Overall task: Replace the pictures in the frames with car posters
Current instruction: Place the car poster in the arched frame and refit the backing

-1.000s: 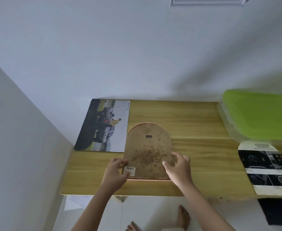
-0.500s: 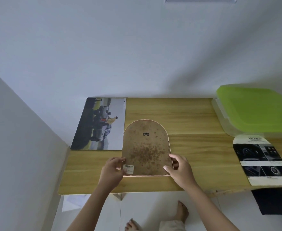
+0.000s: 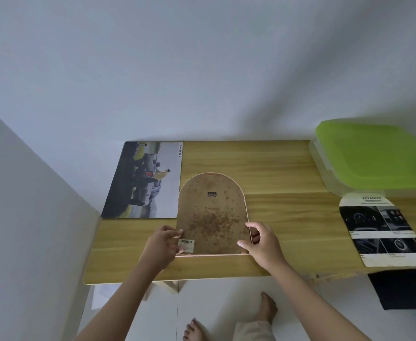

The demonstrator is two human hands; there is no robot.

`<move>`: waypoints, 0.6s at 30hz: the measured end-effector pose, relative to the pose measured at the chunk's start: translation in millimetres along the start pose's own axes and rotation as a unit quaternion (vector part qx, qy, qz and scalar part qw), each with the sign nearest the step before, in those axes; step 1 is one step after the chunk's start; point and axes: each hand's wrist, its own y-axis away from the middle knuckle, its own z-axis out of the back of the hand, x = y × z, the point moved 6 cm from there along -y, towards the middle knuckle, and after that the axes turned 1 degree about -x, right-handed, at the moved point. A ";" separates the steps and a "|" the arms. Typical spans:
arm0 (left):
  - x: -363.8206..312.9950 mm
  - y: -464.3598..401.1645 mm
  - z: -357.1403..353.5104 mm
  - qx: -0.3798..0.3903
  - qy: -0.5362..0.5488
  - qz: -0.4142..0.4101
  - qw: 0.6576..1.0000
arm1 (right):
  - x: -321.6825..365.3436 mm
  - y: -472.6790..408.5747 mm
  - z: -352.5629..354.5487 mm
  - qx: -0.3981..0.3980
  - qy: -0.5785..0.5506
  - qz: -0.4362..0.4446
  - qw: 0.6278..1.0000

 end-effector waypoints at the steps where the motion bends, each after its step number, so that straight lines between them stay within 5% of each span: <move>1: -0.8 -0.3 0.3 0.001 -0.011 -0.007 1.000 | 0.5 -0.1 0.3 0.003 -0.002 -0.002 1.000; 9: -4.8 2.2 -1.0 0.069 -0.094 -0.061 0.991 | -6.1 -5.0 5.8 0.068 -0.052 -0.018 0.996; 18: -18.1 -24.9 16.0 0.084 -0.021 -0.028 0.996 | -12.6 -7.2 4.6 0.082 -0.069 -0.008 0.994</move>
